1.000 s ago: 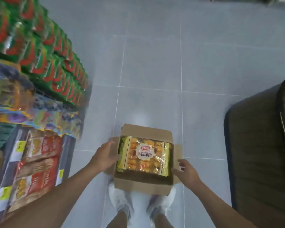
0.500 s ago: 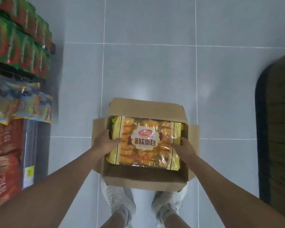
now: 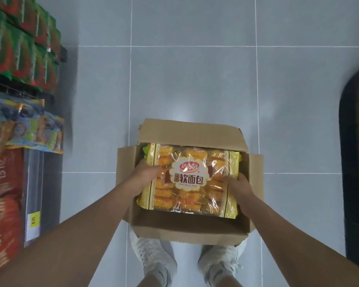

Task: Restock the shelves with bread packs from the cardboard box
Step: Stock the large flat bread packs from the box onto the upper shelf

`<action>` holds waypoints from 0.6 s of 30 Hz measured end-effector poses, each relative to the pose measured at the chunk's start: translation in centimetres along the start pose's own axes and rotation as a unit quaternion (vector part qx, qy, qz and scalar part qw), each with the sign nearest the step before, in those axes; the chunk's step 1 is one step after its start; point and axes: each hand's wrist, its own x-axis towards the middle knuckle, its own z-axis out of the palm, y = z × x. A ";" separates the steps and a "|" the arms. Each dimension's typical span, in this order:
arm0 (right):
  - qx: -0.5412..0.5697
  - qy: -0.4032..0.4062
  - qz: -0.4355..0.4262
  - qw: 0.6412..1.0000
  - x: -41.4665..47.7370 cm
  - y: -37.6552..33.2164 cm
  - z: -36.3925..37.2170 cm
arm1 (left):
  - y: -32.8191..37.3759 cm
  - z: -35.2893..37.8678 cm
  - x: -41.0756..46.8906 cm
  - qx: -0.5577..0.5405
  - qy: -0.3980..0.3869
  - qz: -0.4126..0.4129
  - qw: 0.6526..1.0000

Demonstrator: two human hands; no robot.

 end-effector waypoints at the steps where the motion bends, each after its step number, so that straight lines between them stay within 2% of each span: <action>1: 0.005 -0.003 -0.002 1.000 -0.7 -0.3 0.0 | -0.2 0.0 -0.1 -0.008 0.004 -0.001 1.000; 11: 0.036 -0.006 -0.035 0.999 -8.6 -2.6 -2.1 | 0.7 -2.3 -7.0 -0.052 -0.016 -0.017 0.998; 18: 0.044 -0.022 -0.073 0.996 -18.4 -6.2 -5.7 | 3.8 -5.8 -16.7 -0.076 0.004 0.037 0.996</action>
